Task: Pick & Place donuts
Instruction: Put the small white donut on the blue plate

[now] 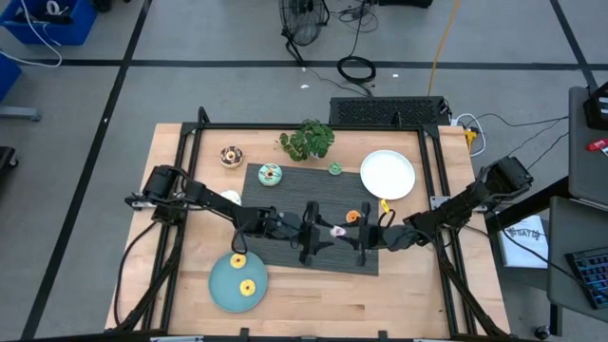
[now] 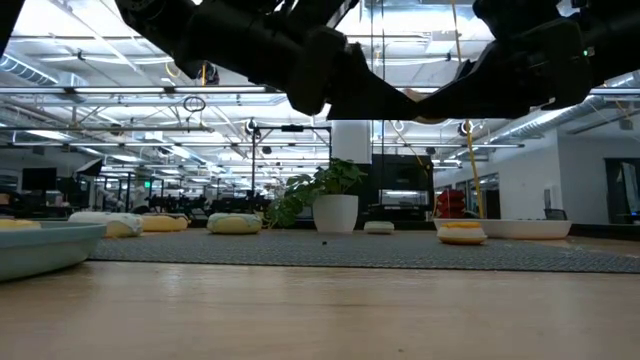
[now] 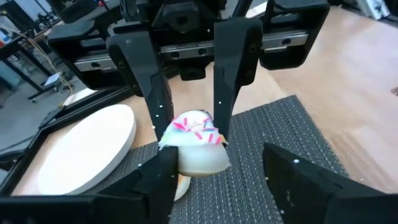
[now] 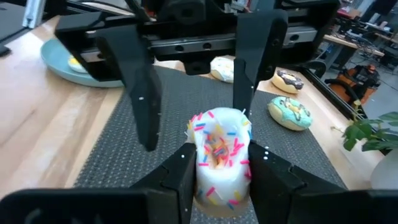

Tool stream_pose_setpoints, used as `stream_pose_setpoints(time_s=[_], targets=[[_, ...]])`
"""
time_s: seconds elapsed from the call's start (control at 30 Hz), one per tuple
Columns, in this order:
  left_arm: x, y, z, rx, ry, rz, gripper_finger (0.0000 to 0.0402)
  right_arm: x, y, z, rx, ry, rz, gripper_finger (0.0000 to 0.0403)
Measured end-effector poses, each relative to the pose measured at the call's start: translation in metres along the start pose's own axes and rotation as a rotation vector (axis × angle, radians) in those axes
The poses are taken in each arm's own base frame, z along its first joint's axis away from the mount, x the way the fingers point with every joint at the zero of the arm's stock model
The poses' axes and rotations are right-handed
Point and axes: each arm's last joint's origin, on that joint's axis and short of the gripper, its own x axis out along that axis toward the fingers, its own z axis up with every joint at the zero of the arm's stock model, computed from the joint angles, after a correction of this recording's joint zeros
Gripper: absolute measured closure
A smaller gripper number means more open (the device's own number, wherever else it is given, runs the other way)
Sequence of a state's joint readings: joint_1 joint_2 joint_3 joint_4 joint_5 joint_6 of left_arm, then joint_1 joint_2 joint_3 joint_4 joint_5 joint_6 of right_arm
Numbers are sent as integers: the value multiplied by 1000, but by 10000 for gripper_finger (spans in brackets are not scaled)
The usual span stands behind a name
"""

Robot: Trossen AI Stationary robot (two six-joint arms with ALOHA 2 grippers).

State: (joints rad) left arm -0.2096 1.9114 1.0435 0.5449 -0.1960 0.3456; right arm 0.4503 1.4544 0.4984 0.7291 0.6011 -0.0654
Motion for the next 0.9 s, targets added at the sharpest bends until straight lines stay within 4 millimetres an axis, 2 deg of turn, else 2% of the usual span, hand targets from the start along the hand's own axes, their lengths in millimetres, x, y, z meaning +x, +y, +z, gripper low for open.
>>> stream_pose_setpoints(time_s=[0.17,0.3,0.47,0.7,0.9], targets=[[0,1,0,55,8,21,124,0,0,-1,-2,5,-7,286],[0,1,-1,98,22,53,125,0,-1,0,1,1,-8,286],[1,8,0,97,26,113,164,0,0,1,6,-9,8,286],[2,13,-4,47,18,70,232,0,0,1,4,-4,2,286],[2,10,-3,35,13,31,261,0,0,1,2,-3,10,287]])
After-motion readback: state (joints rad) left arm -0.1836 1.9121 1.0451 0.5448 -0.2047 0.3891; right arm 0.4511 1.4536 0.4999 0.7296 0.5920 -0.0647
